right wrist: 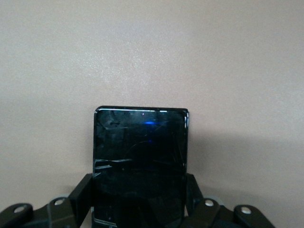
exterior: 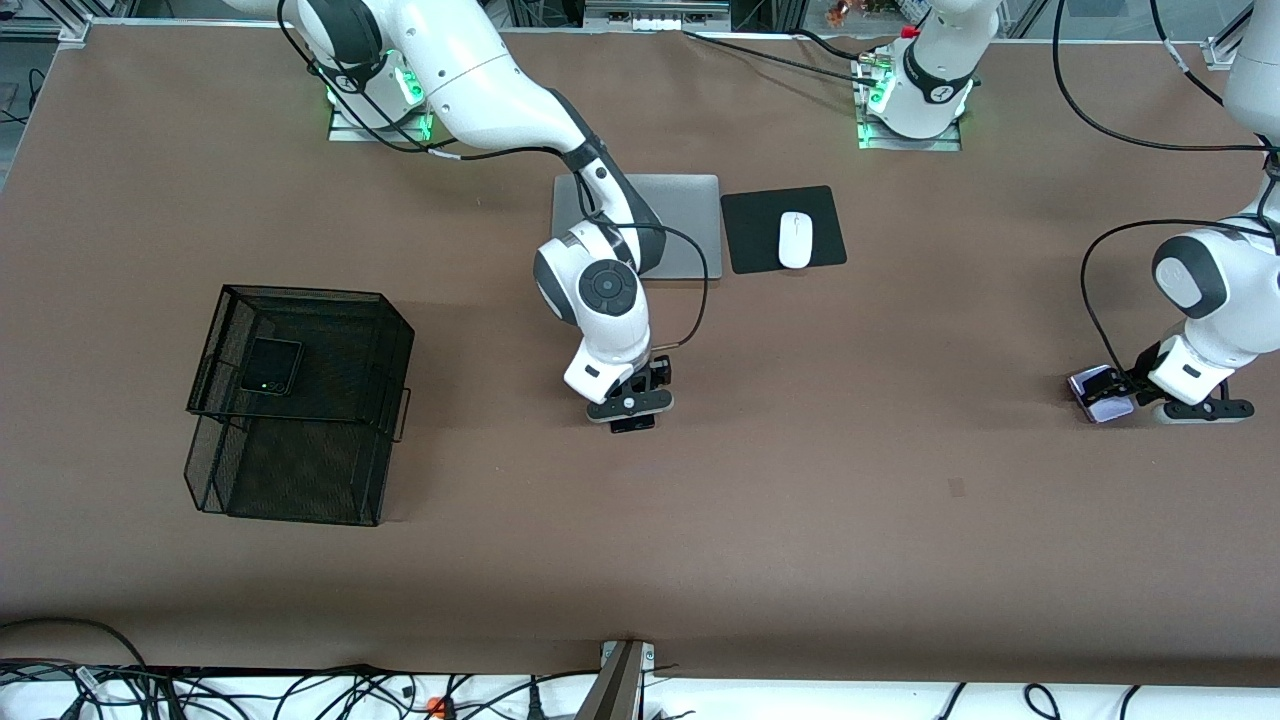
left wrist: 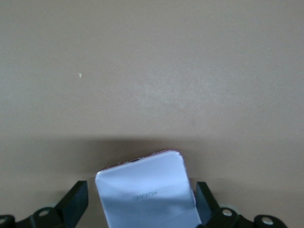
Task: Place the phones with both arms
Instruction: 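Carry the black phone into the mesh basket and open the right gripper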
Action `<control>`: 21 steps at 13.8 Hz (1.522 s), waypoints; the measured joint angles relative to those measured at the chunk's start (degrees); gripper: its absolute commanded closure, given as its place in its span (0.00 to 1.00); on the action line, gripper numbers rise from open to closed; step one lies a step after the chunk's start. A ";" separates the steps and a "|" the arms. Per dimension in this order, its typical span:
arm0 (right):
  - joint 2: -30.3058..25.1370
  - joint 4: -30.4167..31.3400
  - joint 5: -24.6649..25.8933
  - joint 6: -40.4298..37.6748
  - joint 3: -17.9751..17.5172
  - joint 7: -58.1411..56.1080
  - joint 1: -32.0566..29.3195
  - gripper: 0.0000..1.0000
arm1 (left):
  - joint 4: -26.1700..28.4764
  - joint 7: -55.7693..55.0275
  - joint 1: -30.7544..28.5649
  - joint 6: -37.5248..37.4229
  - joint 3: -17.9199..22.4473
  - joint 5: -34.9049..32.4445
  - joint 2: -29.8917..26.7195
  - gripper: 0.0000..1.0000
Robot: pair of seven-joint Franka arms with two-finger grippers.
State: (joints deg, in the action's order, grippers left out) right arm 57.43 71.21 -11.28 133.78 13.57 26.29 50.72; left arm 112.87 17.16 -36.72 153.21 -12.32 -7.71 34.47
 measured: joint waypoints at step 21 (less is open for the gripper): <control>-26.26 18.02 -4.07 -21.38 28.27 -26.41 -9.14 1.00 | -0.06 -10.13 0.29 1.97 -0.69 1.76 0.69 0.00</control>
State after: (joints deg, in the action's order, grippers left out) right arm 31.17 89.23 -15.35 112.39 41.84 -0.12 41.58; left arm 112.81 7.03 -36.43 155.18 -13.01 -5.96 35.17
